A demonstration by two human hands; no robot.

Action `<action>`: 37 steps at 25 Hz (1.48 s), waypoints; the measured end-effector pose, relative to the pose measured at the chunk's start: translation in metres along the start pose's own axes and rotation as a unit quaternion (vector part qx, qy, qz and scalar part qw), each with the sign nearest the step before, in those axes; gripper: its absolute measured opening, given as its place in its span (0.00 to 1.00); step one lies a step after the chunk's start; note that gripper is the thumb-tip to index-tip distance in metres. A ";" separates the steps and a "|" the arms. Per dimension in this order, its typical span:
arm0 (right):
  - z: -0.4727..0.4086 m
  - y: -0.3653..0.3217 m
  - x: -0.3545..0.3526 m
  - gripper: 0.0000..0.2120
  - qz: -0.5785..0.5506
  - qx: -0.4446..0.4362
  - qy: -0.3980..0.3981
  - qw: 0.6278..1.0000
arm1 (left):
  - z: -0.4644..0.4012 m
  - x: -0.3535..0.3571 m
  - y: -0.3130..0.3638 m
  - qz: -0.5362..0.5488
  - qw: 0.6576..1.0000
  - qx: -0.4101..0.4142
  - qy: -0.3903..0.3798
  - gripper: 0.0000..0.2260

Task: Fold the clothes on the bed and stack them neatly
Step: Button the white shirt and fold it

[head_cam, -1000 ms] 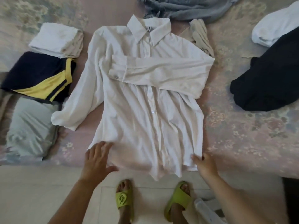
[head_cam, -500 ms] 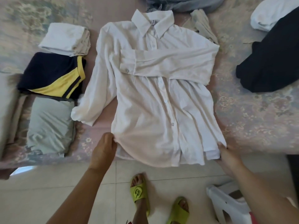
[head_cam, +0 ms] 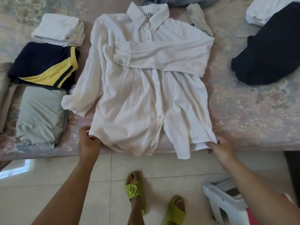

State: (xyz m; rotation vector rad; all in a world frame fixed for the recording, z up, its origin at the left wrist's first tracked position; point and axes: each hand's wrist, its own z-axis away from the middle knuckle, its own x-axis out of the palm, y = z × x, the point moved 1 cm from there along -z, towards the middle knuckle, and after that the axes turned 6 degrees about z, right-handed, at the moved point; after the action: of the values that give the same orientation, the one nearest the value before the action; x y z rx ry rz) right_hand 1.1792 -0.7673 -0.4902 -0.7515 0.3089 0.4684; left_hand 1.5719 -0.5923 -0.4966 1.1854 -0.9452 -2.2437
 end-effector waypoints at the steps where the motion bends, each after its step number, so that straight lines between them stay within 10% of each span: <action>1: -0.003 0.004 -0.003 0.11 0.000 -0.001 0.022 1.000 | -0.001 0.003 0.001 -0.018 1.000 -0.001 0.002 0.15; 8: -0.018 0.013 -0.038 0.10 0.090 0.014 0.136 0.986 | 0.034 0.006 -0.014 0.182 0.955 -0.233 -0.020 0.06; 12: -0.004 0.011 -0.017 0.21 0.324 -0.067 0.134 0.934 | 0.051 0.011 -0.030 -0.192 0.980 0.030 0.045 0.11; 16: 0.019 0.021 0.023 0.39 0.620 -0.417 0.123 0.654 | 0.088 0.059 -0.012 -0.358 0.727 0.582 -0.071 0.13; 18: 0.023 0.024 0.042 0.41 0.659 -0.505 0.053 0.556 | 0.101 0.086 -0.006 -0.440 0.611 0.633 -0.177 0.20; 21: 0.018 0.021 0.067 0.30 0.632 -0.551 0.074 0.540 | 0.099 0.110 -0.001 -0.538 0.546 0.605 -0.216 0.33; 26: 0.028 0.027 0.069 0.04 0.427 -0.641 0.139 0.623 | 0.094 0.109 0.009 -0.391 0.569 0.706 -0.161 0.10; 30: 0.046 0.044 0.064 0.18 0.458 -0.630 0.006 0.627 | 0.099 0.076 -0.008 -0.384 0.540 0.707 -0.247 0.19; 35: 0.050 0.030 0.070 0.26 0.517 -0.516 -0.114 0.673 | 0.062 0.040 -0.008 -0.420 0.703 0.566 -0.101 0.30; 37: 0.049 0.014 0.084 0.28 0.537 -0.516 -0.080 0.663 | 0.045 0.021 -0.007 -0.488 0.687 0.524 -0.126 0.42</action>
State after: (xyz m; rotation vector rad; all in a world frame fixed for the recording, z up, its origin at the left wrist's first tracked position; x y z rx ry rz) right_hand 1.2492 -0.6985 -0.5002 -1.6019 0.2812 1.9531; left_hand 1.5221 -0.5845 -0.4955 2.3147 -2.3467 -2.6371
